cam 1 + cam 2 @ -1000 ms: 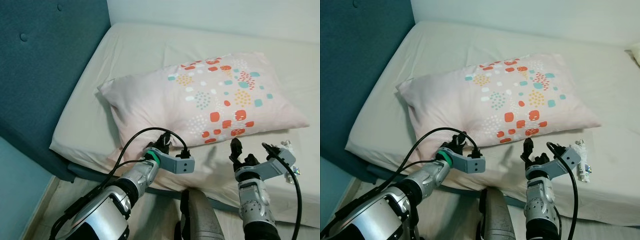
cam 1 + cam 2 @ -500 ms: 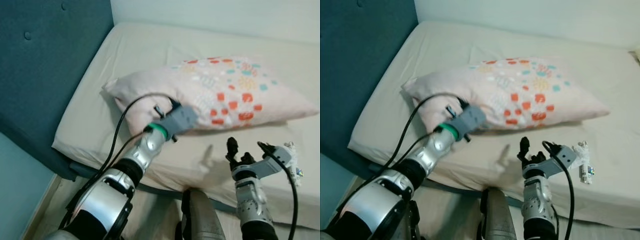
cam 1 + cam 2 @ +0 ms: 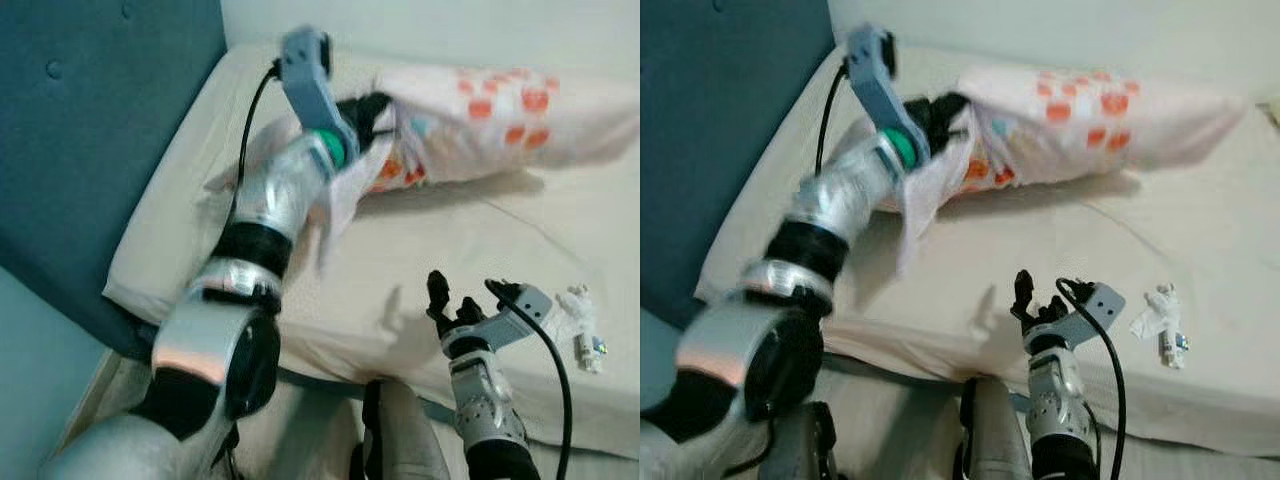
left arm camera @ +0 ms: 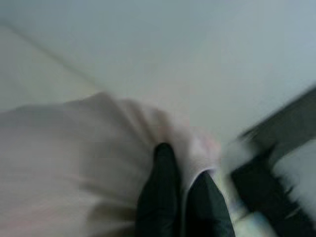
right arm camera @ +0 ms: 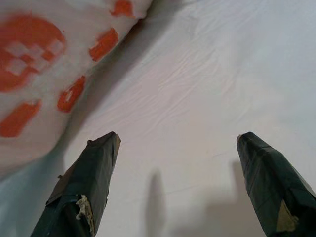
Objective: Clean up the room
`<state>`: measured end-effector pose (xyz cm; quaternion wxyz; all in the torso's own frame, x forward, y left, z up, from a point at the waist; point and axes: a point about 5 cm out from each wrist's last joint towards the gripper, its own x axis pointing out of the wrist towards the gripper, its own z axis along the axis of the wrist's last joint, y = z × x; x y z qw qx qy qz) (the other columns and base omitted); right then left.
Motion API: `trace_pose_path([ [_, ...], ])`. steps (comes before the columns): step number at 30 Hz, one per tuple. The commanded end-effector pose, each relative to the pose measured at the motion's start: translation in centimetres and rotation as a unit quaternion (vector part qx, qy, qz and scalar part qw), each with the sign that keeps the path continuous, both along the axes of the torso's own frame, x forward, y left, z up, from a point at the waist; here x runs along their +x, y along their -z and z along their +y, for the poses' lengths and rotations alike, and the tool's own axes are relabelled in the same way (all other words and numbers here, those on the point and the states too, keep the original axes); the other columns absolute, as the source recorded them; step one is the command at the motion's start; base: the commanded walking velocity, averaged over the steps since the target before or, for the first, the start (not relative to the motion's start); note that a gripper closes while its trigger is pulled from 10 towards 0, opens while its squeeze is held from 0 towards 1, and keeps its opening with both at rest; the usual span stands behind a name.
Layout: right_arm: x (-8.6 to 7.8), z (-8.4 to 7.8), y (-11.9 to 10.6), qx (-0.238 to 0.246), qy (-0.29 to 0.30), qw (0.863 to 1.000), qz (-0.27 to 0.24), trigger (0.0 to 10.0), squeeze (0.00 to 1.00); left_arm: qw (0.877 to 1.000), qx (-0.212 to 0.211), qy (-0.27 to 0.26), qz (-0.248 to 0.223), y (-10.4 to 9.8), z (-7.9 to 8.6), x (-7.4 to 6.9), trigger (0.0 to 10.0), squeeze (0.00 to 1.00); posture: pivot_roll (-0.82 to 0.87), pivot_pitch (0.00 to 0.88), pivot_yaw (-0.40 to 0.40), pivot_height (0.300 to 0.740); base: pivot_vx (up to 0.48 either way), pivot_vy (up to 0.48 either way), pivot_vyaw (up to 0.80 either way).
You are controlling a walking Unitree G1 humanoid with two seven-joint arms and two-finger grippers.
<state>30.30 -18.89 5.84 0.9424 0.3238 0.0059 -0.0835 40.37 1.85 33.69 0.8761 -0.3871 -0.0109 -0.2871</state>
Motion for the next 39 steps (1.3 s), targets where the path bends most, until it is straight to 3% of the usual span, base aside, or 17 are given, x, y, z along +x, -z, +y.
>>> trace_pose_path([
  [1,-0.2,0.1,0.4,-0.001,-0.003,1.0,0.008,10.0,0.0,0.998,-0.063,-0.004,0.013,-1.4,0.1,0.1,0.0,0.0,-0.06,0.082,0.023,0.585,0.0,0.0,0.0],
  [4,-0.3,0.3,0.5,-0.001,-0.006,1.0,0.01,10.0,0.0,0.985,-0.112,-0.112,0.073,-1.8,3.7,1.4,0.0,0.0,-0.06,0.081,0.026,0.585,0.0,0.0,0.0],
  [5,-0.3,0.3,0.5,-0.001,-0.006,1.0,0.01,10.0,0.0,0.985,-0.112,-0.112,0.073,-1.8,3.7,1.4,0.0,0.0,-0.06,0.081,0.026,0.585,0.0,0.0,0.0],
  [7,-0.4,0.5,0.5,-0.001,-0.007,1.0,0.01,10.0,0.0,0.963,-0.128,-0.206,0.116,-0.8,7.4,2.2,0.0,0.0,-0.06,0.082,0.031,0.585,0.0,0.0,0.0],
  [9,-0.4,0.6,0.5,-0.001,-0.008,1.0,0.01,10.0,0.0,0.955,-0.128,-0.234,0.128,-0.4,8.6,2.3,0.0,0.0,-0.06,0.082,0.031,0.585,0.0,0.0,0.0],
  [11,-0.6,0.6,0.6,0.001,-0.007,1.0,0.011,10.0,0.0,0.929,-0.1,-0.32,0.157,1.3,12.2,2.5,0.0,0.0,-0.06,0.085,0.035,0.585,0.0,0.0,0.0],
  [12,-0.6,0.6,0.6,0.001,-0.007,1.0,0.011,10.0,0.0,0.929,-0.1,-0.32,0.157,1.3,12.2,2.5,0.0,0.0,-0.06,0.085,0.035,0.585,0.0,0.0,0.0],
  [14,-0.7,0.5,0.9,0.002,-0.006,1.0,0.014,10.0,0.0,0.895,-0.073,-0.398,0.187,2.9,15.7,2.3,0.0,0.0,-0.05,0.088,0.032,0.585,0.0,0.0,0.0],
  [16,-0.7,0.5,0.9,0.002,-0.006,1.0,0.014,10.0,0.0,0.895,-0.073,-0.398,0.187,2.9,15.7,2.3,0.0,0.0,-0.05,0.088,0.032,0.585,0.0,0.0,0.0],
  [19,-0.8,0.6,0.9,0.001,-0.008,1.0,0.017,10.0,0.0,0.861,-0.012,-0.488,0.145,2.4,19.3,1.6,0.0,0.0,-0.05,0.091,0.027,0.585,0.0,0.0,0.0],
  [21,-0.8,0.6,0.9,0.001,-0.008,1.0,0.017,10.0,0.0,0.861,-0.012,-0.488,0.145,2.4,19.3,1.6,0.0,0.0,-0.05,0.091,0.027,0.585,0.0,0.0,0.0],
  [29,-0.6,0.7,0.9,-0.001,-0.012,1.0,0.019,10.0,0.0,0.818,0.051,-0.572,0.041,-0.7,21.7,0.5,0.0,0.0,-0.05,0.091,0.021,0.585,0.0,0.0,0.0],
  [33,-0.8,0.7,1.0,-0.001,-0.012,1.0,0.02,10.0,0.0,0.755,0.092,-0.649,-0.008,-2.8,23.7,-0.8,0.0,0.0,-0.06,0.091,0.024,0.585,0.0,0.0,0.0],
  [34,-0.8,0.7,1.0,-0.001,-0.012,1.0,0.02,10.0,0.0,0.755,0.092,-0.649,-0.008,-2.8,23.7,-0.8,0.0,0.0,-0.06,0.091,0.024,0.585,0.0,0.0,0.0],
  [35,-0.8,0.6,1.0,-0.001,-0.011,1.0,0.02,10.0,0.0,0.739,0.105,-0.665,-0.011,-2.9,24.2,-1.0,0.0,0.0,-0.06,0.091,0.024,0.585,0.0,0.0,0.0],
  [36,-0.8,0.6,1.0,-0.001,-0.011,1.0,0.02,10.0,0.0,0.739,0.105,-0.665,-0.011,-2.9,24.2,-1.0,0.0,0.0,-0.06,0.091,0.024,0.585,0.0,0.0,0.0],
  [39,-1.0,0.5,1.2,-0.002,-0.01,1.0,0.022,10.0,0.0,0.711,0.126,-0.692,-0.002,-2.4,25.1,-1.4,0.0,0.0,-0.06,0.092,0.024,0.585,0.0,0.0,0.0],
])
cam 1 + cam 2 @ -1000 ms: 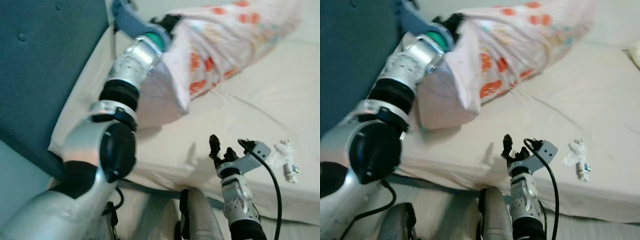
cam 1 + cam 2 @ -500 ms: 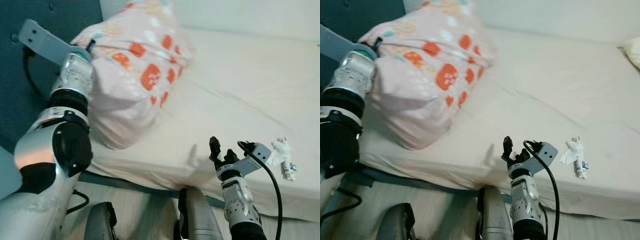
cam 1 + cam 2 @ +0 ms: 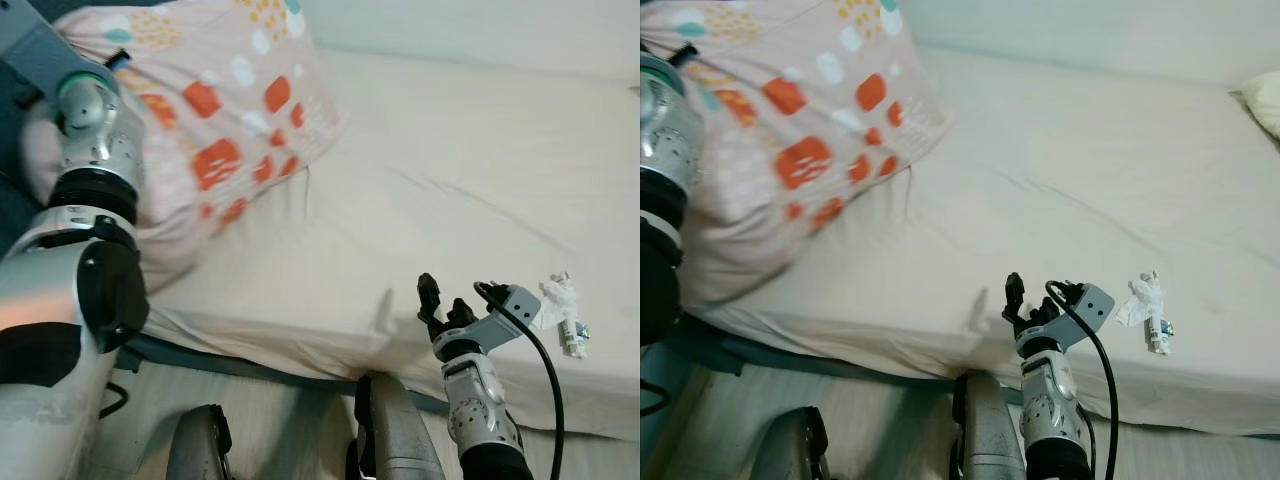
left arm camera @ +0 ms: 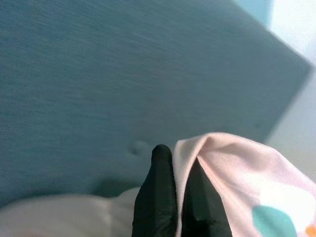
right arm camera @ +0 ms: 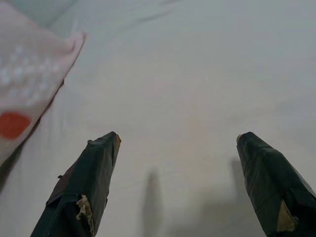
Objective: Clean up the room
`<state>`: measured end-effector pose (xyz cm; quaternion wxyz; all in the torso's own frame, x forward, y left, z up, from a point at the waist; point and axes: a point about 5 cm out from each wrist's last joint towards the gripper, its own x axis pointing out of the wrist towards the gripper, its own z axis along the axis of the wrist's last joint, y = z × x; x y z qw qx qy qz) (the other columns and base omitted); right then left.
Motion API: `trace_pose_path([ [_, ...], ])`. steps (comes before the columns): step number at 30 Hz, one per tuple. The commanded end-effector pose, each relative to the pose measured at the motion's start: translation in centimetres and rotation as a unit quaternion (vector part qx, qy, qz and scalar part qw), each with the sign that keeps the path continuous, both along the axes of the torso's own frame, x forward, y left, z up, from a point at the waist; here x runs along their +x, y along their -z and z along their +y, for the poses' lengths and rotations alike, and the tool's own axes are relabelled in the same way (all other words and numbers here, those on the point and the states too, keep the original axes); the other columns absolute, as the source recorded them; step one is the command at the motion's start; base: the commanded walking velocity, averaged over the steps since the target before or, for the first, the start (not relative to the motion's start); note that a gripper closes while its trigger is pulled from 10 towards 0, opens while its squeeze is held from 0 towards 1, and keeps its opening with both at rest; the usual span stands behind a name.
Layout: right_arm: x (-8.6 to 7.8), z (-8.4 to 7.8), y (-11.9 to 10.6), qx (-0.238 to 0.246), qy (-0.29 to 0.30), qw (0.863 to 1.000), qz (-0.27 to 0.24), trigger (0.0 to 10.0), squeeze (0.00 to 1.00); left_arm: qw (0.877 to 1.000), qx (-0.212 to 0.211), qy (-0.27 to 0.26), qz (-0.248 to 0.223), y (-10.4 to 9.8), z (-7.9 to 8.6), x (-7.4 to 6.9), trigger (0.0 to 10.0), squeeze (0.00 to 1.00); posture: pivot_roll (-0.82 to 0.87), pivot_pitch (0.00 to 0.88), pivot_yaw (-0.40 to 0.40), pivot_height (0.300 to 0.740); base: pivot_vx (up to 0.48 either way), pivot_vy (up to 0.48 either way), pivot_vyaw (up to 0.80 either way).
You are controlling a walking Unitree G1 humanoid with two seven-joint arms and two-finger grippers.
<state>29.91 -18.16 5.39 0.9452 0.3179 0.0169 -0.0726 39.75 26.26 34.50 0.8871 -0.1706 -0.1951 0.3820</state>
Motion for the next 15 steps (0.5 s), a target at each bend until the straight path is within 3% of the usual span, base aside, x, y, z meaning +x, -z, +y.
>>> trace_pose_path([
  [1,-0.6,-0.2,0.7,0.004,0.005,1.0,0.015,10.0,0.0,0.999,0.023,-0.033,-0.036,-1.6,0.7,-0.8,0.0,0.0,-0.06,0.092,0.024,0.585,0.0,0.0,0.0],
  [4,-0.6,-0.2,0.8,0.004,0.005,1.0,0.016,10.0,0.0,0.998,0.029,-0.049,-0.008,-0.5,1.2,-0.8,0.0,0.0,-0.06,0.093,0.025,0.585,0.0,0.0,0.0],
  [6,-0.6,-0.3,0.8,0.004,0.006,1.0,0.017,10.0,0.0,0.997,0.028,-0.05,0.061,2.5,1.5,-0.4,0.0,0.0,-0.05,0.095,0.023,0.585,0.0,0.0,0.0],
  [7,-0.6,-0.3,0.8,0.004,0.006,1.0,0.017,10.0,0.0,0.997,0.028,-0.05,0.061,2.5,1.5,-0.4,0.0,0.0,-0.05,0.095,0.023,0.585,0.0,0.0,0.0],
  [8,-0.6,-0.2,0.8,0.004,0.005,1.0,0.018,10.0,0.0,0.994,0.017,-0.033,0.103,4.5,1.5,-0.1,0.0,0.0,-0.04,0.098,0.02,0.585,0.0,0.0,0.0],
  [9,-0.6,-0.2,0.8,0.004,0.005,1.0,0.018,10.0,0.0,0.994,0.017,-0.033,0.103,4.5,1.5,-0.1,0.0,0.0,-0.04,0.098,0.02,0.585,0.0,0.0,0.0],
  [10,-0.6,-0.2,0.9,0.004,0.004,1.0,0.019,10.0,0.0,0.99,0.002,-0.012,0.14,6.5,1.3,0.1,0.0,0.0,-0.04,0.099,0.019,0.585,0.0,0.0,0.0],
  [11,-0.6,-0.2,0.9,0.004,0.004,1.0,0.019,10.0,0.0,0.99,0.002,-0.012,0.14,6.5,1.3,0.1,0.0,0.0,-0.04,0.099,0.019,0.585,0.0,0.0,0.0],
  [12,-0.6,-0.1,0.9,0.004,0.002,1.0,0.02,10.0,0.0,0.985,-0.002,0.016,0.171,7.9,0.8,0.4,10.0,0.0,-0.04,0.1,0.017,0.585,0.0,0.0,0.0],
  [14,-0.6,-0.1,0.9,0.003,0.0,1.0,0.021,10.0,0.0,0.979,0.011,0.046,0.197,8.9,0.0,0.7,10.0,0.0,-0.04,0.1,0.016,0.585,0.0,0.0,0.0],
  [15,-0.6,-0.1,0.9,0.003,0.0,1.0,0.021,10.0,0.0,0.979,0.012,0.051,0.195,8.7,-0.2,0.8,10.0,0.43,-0.04,0.099,0.016,0.585,0.0,0.0,0.0],
])
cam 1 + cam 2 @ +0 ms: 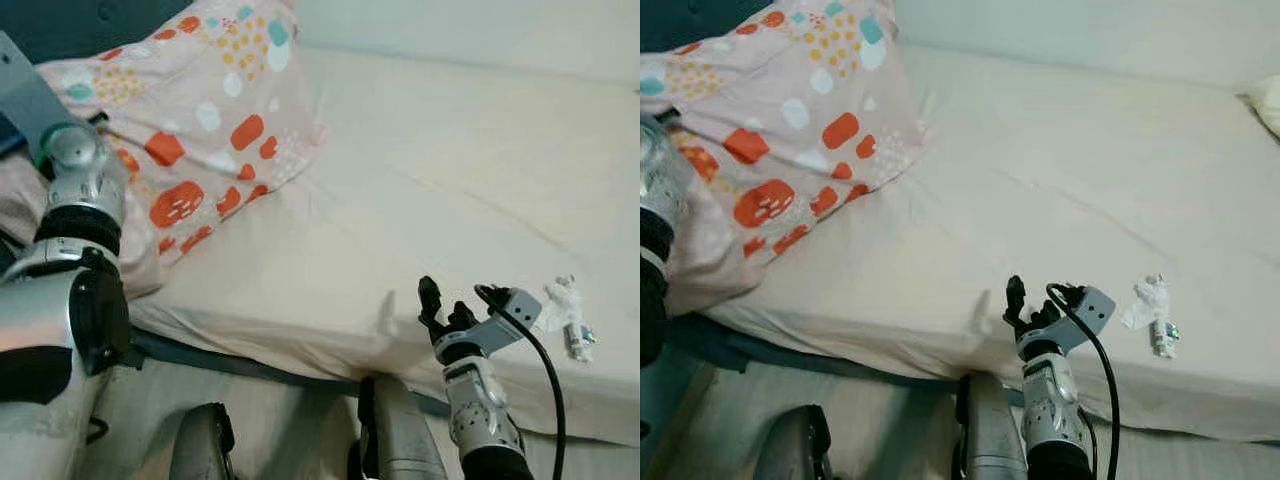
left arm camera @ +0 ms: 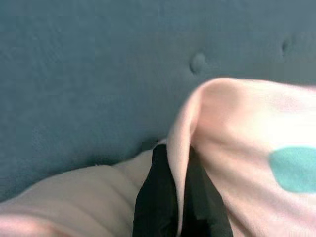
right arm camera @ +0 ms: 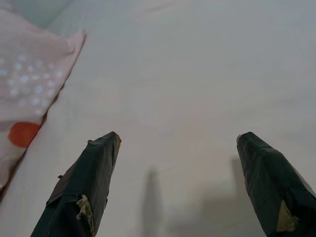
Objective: Clean up the room
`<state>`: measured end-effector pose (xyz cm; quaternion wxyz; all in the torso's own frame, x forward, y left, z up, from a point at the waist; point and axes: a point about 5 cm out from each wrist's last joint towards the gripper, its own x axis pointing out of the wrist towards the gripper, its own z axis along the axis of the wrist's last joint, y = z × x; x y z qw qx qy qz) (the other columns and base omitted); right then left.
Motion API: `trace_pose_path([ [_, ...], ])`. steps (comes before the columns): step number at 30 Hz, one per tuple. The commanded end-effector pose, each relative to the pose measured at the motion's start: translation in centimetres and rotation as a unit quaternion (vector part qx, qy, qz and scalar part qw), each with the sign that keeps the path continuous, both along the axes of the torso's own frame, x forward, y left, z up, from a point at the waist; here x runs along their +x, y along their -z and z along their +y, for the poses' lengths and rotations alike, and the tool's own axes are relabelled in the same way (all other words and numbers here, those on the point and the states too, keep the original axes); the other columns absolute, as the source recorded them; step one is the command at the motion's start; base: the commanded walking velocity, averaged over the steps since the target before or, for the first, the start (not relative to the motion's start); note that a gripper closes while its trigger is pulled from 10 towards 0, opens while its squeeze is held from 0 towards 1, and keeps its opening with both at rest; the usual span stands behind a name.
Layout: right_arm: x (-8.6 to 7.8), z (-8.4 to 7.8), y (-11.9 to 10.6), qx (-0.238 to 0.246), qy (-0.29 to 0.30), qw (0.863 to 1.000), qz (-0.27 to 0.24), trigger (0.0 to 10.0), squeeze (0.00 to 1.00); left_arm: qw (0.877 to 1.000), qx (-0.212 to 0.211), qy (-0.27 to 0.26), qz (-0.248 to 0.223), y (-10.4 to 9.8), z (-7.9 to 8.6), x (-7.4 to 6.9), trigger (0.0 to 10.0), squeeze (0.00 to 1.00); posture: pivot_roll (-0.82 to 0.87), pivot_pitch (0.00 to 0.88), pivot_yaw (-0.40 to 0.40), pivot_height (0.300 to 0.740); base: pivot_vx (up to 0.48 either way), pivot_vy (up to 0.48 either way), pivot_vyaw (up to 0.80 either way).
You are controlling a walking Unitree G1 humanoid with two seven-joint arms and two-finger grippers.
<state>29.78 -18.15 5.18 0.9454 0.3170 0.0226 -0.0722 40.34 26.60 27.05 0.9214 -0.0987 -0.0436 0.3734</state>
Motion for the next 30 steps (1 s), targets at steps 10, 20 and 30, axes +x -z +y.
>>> trace_pose_path([
  [10,-0.5,-0.1,0.7,0.003,0.004,1.0,0.015,10.0,0.0,0.986,0.032,0.059,-0.15,-4.2,-2.1,0.3,10.0,1.0,-0.05,0.093,0.019,0.585,0.0,0.0,0.0],
  [20,-0.2,0.5,0.7,0.005,-0.008,1.0,0.015,10.0,0.0,0.929,0.332,-0.019,-0.162,-11.1,-3.6,-0.9,10.0,0.0,-0.03,0.083,0.014,0.585,0.0,0.0,0.0],
  [30,-0.4,0.5,0.8,0.006,-0.006,1.0,0.015,10.0,0.0,0.923,0.3,0.126,-0.206,-10.7,-5.7,-0.3,10.0,0.0,-0.04,0.081,0.023,0.585,0.0,0.0,0.0],
])
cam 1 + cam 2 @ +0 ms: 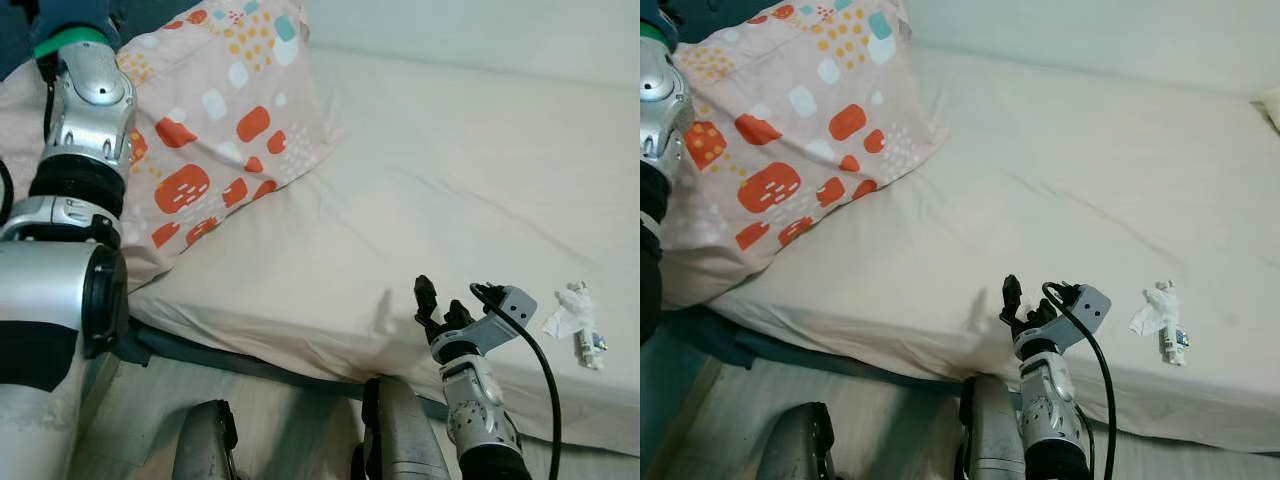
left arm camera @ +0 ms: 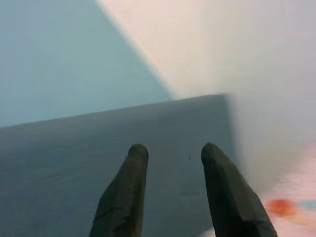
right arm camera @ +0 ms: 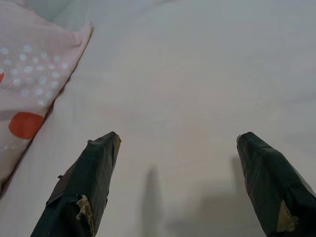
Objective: Clean up the room
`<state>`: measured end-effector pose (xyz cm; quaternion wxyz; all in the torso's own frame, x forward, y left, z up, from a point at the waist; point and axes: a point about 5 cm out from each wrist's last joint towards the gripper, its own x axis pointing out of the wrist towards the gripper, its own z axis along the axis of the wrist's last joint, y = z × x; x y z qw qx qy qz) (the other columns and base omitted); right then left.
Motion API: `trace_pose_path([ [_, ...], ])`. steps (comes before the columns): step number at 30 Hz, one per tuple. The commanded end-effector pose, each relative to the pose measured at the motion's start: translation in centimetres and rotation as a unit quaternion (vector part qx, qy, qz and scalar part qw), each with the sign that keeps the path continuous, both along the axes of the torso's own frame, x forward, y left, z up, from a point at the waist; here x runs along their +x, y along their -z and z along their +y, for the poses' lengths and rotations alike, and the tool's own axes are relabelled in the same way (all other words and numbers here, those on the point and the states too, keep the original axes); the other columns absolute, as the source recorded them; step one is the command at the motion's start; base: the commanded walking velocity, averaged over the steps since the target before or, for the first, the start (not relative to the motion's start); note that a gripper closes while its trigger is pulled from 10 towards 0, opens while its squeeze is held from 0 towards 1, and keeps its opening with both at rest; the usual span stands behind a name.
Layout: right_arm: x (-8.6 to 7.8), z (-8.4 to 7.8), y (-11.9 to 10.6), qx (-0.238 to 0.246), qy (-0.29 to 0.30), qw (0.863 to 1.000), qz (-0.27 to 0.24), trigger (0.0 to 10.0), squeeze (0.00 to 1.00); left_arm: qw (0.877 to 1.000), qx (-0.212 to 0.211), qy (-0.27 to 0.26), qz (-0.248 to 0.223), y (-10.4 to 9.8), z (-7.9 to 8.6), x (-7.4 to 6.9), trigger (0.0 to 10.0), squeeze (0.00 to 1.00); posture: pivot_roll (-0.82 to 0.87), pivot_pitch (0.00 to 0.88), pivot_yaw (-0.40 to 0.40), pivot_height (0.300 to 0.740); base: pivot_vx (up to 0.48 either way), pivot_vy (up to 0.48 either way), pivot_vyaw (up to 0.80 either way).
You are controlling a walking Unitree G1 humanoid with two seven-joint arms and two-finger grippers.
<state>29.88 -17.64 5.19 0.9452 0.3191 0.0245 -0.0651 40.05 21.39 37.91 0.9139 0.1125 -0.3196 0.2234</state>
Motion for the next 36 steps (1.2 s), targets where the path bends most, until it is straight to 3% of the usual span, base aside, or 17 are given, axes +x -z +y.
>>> trace_pose_path([
  [1,-0.5,0.0,0.8,0.004,0.001,1.0,0.015,10.0,0.0,1.0,0.002,0.031,-0.006,0.1,-0.5,0.0,10.0,0.0,-0.04,0.081,0.023,0.585,0.0,0.0,0.0],
  [2,-0.6,0.0,0.8,0.003,0.001,1.0,0.016,10.0,0.0,0.99,0.005,0.138,-0.001,0.4,-2.2,0.2,10.0,0.0,-0.04,0.086,0.025,0.585,0.0,0.0,0.0],
  [3,-0.7,-0.1,0.8,0.0,0.0,1.0,0.015,10.0,0.0,0.972,0.026,0.235,-0.005,0.8,-4.1,-0.2,10.0,0.0,-0.03,0.092,0.026,0.585,0.0,0.0,0.0],
  [5,-0.7,0.1,0.4,-0.026,-0.012,1.0,0.001,10.0,0.0,0.932,0.06,0.356,-0.005,1.9,-6.8,-1.7,10.0,0.0,-0.02,0.098,0.027,0.585,0.0,0.0,0.0],
  [8,-0.5,0.8,-1.5,-0.102,-0.044,0.993,-0.045,10.0,0.0,0.902,0.119,0.415,0.03,4.6,-9.5,-3.9,10.0,0.0,-0.01,0.102,0.03,0.585,0.0,0.0,0.0],
  [11,-0.5,1.0,-2.0,-0.12,-0.05,0.99,-0.055,10.0,0.0,0.898,0.136,0.417,0.041,5.4,-10.0,-4.3,10.0,0.0,-0.01,0.102,0.03,0.585,0.0,0.0,0.0],
  [12,-0.3,1.2,-3.8,-0.165,-0.06,0.98,-0.092,10.0,0.0,0.892,0.137,0.424,0.075,7.7,-10.3,-4.9,10.0,0.0,-0.01,0.108,0.039,0.585,0.0,0.0,0.0],
  [13,-0.3,1.2,-3.8,-0.165,-0.06,0.98,-0.092,10.0,0.0,0.892,0.137,0.424,0.075,7.7,-10.3,-4.9,10.0,0.0,-0.01,0.108,0.039,0.585,0.0,0.0,0.0],
  [15,-0.3,1.3,-7.6,-0.233,-0.054,0.957,-0.163,10.0,0.0,0.883,0.11,0.432,0.148,12.8,-10.4,-6.0,10.0,0.0,-0.02,0.109,0.038,0.585,0.0,0.0,0.0],
  [16,-0.3,1.3,-7.6,-0.233,-0.054,0.957,-0.163,10.0,0.0,0.883,0.11,0.432,0.148,12.8,-10.4,-6.0,10.0,0.0,-0.02,0.109,0.038,0.585,0.0,0.0,0.0],
  [17,-0.3,0.8,-9.3,-0.266,-0.033,0.944,-0.192,10.0,0.0,0.884,0.08,0.424,0.182,15.0,-10.1,-6.2,10.0,0.0,-0.02,0.106,0.037,0.59,0.0,0.0,0.0],
  [18,-0.3,0.8,-9.3,-0.266,-0.033,0.944,-0.192,10.0,0.0,0.884,0.08,0.424,0.182,15.0,-10.1,-6.2,10.0,0.0,-0.02,0.106,0.037,0.59,0.0,0.0,0.0],
  [20,-0.3,0.1,-11.1,-0.305,-0.002,0.927,-0.22,10.0,0.0,0.878,0.032,0.42,0.229,17.2,-9.5,-6.6,10.0,0.0,-0.02,0.104,0.034,0.6,0.0,0.0,0.0],
  [23,-0.2,-0.1,-13.0,-0.347,0.015,0.904,-0.248,10.0,0.0,0.872,-0.005,0.393,0.293,19.3,-9.1,-6.9,10.0,0.0,-0.02,0.102,0.032,0.615,0.0,0.0,0.0],
  [26,-0.2,-0.1,-13.2,-0.34,0.015,0.907,-0.247,10.0,0.0,0.879,-0.012,0.364,0.308,19.7,-8.7,-6.6,10.0,0.0,-0.02,0.1,0.034,0.625,0.0,0.0,0.0],
  [28,-0.4,0.0,-12.6,-0.325,0.016,0.917,-0.232,10.0,0.0,0.892,-0.031,0.334,0.303,19.4,-8.1,-6.0,10.0,0.0,-0.03,0.099,0.037,0.64,0.0,0.0,0.0],
  [36,-0.5,0.3,-11.9,-0.321,0.015,0.922,-0.216,10.0,0.0,0.898,-0.044,0.314,0.304,18.8,-7.8,-5.7,10.0,0.0,-0.03,0.098,0.035,0.67,0.0,0.0,0.0],
])
